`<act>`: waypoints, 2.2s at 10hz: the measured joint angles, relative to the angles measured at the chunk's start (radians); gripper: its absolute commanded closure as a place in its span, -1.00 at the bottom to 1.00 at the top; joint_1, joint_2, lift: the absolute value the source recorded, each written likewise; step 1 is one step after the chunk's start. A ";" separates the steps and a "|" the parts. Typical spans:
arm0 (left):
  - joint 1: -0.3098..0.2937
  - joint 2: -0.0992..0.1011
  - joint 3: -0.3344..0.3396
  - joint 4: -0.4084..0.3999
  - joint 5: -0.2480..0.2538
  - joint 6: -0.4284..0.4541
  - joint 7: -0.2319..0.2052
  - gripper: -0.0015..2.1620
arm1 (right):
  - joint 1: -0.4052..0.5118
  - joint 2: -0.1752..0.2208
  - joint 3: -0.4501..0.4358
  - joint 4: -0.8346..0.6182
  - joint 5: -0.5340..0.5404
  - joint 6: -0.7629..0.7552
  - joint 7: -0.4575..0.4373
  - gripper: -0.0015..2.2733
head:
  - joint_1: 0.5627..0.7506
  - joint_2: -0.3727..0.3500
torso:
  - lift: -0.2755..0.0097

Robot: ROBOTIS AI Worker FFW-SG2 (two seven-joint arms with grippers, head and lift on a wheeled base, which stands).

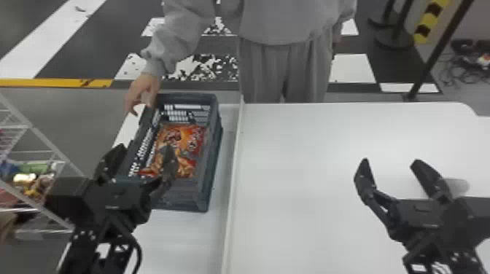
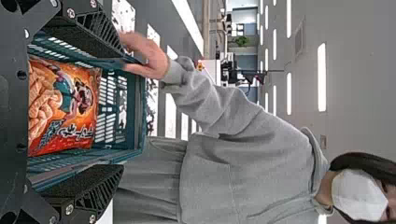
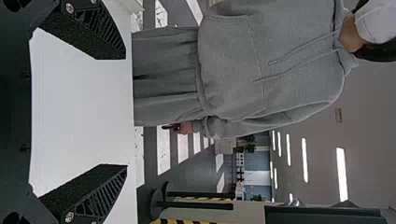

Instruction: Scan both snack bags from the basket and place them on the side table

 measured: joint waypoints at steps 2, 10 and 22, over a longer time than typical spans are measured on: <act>-0.025 -0.003 0.012 0.005 0.005 0.035 -0.007 -0.81 | 0.000 0.000 0.000 0.002 0.000 0.000 0.000 -0.91 | 0.41 0.28 | 0.41; -0.472 0.000 0.082 0.111 -0.024 0.843 -0.089 -0.82 | 0.007 0.000 0.000 0.001 0.015 0.012 0.000 -0.91 | 0.41 0.36 | 0.41; -0.659 -0.004 0.093 0.237 -0.089 1.181 -0.174 0.98 | 0.012 0.000 0.000 -0.001 0.032 0.024 0.000 -0.91 | 0.41 0.33 | 0.41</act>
